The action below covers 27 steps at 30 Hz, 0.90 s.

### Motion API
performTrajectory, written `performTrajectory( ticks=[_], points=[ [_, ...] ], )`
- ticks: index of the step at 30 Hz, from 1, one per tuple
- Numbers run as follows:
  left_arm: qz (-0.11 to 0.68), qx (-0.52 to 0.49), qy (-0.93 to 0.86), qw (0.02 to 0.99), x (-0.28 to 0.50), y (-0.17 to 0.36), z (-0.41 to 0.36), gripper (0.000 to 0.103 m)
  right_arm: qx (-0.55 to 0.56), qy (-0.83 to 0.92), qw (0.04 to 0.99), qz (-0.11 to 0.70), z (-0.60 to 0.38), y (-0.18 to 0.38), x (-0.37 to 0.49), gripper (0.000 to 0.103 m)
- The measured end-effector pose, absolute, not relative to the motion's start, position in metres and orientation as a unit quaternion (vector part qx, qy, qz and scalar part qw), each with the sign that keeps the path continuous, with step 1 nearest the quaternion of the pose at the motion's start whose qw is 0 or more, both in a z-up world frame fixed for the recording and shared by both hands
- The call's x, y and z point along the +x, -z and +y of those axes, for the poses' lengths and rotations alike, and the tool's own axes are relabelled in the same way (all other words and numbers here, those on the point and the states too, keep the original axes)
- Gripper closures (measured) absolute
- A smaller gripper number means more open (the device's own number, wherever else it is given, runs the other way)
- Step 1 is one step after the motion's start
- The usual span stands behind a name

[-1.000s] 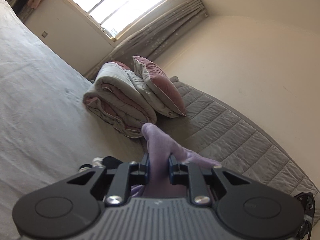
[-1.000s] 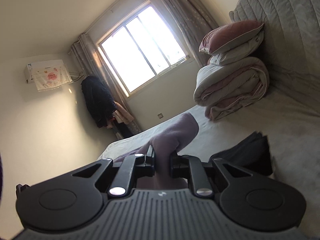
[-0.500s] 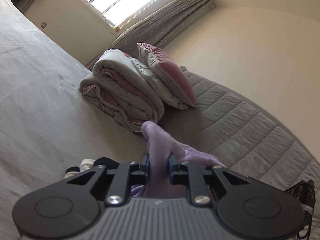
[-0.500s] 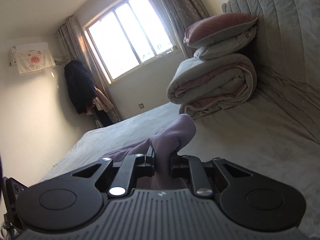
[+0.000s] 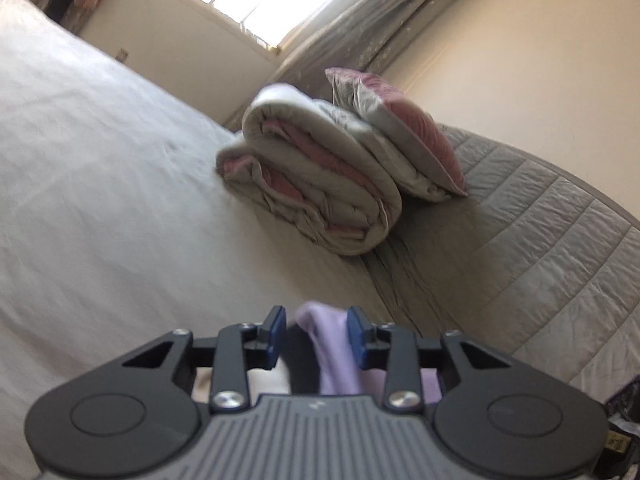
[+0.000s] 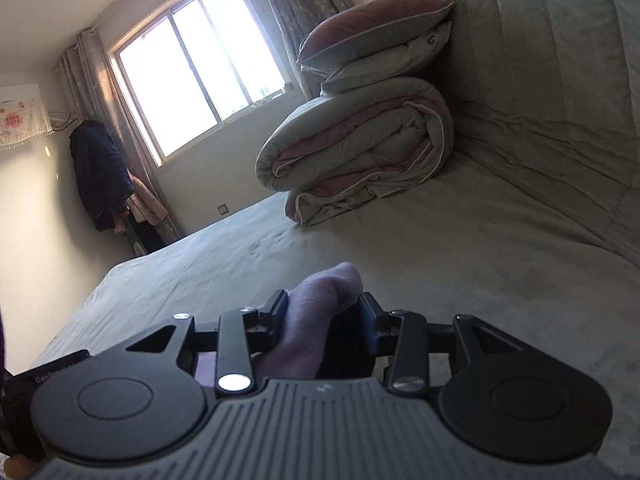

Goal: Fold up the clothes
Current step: 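Lift the folded bundle with both grippers and carry it to the clothes stack, then lower the bundle onto the clothes stack and open both grippers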

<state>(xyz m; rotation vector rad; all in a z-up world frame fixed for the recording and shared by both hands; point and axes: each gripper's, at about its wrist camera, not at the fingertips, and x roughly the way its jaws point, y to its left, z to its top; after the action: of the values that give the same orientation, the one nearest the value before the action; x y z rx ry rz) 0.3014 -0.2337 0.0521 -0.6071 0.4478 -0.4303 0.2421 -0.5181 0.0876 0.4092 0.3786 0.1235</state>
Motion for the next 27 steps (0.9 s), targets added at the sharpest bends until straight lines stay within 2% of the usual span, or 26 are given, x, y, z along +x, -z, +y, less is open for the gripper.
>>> performTrajectory(
  ticks=[10, 22, 27],
  points=[
    [0.19, -0.305, 0.25, 0.899, 0.274, -0.078, -0.214, 0.07, 0.147, -0.082, 0.977, 0.13, -0.502, -0.136, 0.198, 0.062],
    [0.239, -0.222, 0.27, 0.906, 0.22, -0.08, -0.221, 0.07, 0.112, -0.102, 0.977, 0.152, -0.468, -0.141, 0.158, 0.061],
    [0.262, -0.17, 0.247, 0.917, 0.19, -0.1, -0.214, 0.064, 0.112, -0.094, 0.977, 0.157, -0.452, -0.156, 0.131, 0.061]
  ],
)
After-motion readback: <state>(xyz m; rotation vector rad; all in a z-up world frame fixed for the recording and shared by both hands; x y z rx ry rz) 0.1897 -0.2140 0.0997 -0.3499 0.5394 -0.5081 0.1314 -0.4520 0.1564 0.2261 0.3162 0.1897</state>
